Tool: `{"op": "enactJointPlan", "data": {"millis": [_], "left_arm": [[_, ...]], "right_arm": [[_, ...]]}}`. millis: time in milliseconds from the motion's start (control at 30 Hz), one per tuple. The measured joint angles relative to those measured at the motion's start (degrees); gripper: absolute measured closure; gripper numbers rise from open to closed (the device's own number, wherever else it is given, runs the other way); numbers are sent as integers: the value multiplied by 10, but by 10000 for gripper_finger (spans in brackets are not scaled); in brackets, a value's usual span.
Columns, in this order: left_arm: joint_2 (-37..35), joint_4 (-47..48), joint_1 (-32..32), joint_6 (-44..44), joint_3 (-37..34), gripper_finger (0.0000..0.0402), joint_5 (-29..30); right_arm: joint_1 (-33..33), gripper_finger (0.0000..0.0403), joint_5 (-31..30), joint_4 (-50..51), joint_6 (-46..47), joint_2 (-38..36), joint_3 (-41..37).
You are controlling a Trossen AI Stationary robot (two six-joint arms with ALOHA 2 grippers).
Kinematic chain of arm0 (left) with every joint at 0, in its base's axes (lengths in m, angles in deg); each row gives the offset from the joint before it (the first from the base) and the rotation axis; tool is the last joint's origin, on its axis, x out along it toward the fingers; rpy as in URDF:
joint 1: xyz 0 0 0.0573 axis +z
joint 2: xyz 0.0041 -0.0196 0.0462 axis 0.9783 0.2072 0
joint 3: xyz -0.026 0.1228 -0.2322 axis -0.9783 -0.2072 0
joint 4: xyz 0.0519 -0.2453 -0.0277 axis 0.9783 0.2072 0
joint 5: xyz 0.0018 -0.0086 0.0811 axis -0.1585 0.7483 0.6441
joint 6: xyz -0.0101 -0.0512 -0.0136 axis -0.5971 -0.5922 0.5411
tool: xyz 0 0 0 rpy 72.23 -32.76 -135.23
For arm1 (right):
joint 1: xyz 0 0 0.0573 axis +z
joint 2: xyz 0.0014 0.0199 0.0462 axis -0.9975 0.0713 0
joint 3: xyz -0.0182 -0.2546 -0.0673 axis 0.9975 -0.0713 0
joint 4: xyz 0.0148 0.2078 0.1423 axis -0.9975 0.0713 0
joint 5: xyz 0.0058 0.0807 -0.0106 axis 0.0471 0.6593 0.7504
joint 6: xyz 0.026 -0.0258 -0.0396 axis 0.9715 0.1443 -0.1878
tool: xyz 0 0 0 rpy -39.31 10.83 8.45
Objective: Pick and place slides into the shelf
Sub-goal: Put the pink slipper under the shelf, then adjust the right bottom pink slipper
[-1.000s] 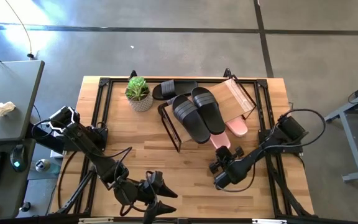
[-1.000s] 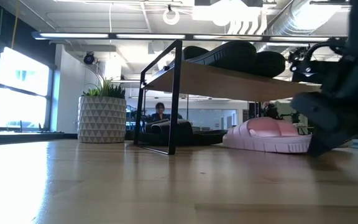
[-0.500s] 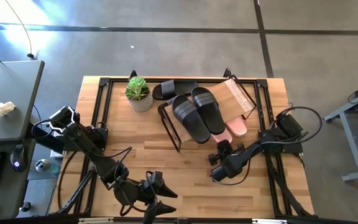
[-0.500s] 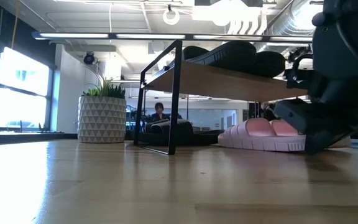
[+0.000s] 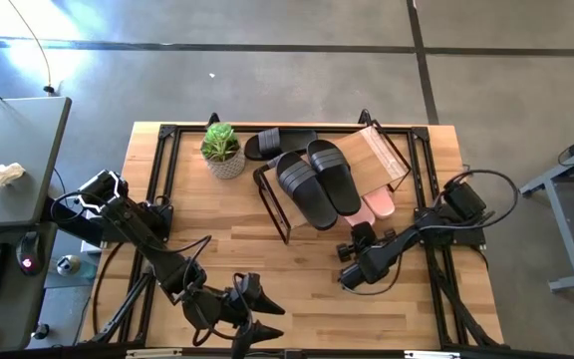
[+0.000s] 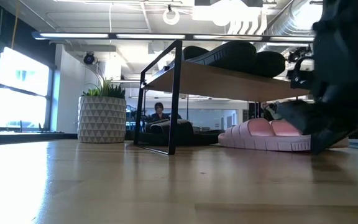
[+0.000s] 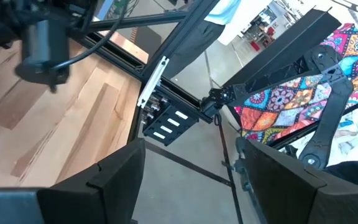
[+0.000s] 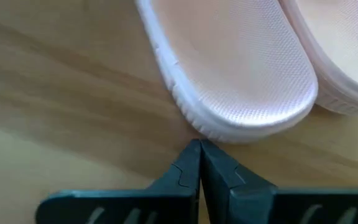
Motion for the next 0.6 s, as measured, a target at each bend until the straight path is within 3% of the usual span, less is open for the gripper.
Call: {"op": "enactJointPlan", "data": {"millis": [133, 333, 600], "left_arm": [[0, 5, 0, 0, 0, 142, 0], [0, 13, 0, 0, 0, 142, -22], [0, 34, 0, -1, 0, 142, -22]], "right_arm": [[37, 403, -10, 32, 5, -49, 2], [123, 403, 68, 241, 145, -147, -19], [173, 403, 86, 78, 175, -312, -192]]}}
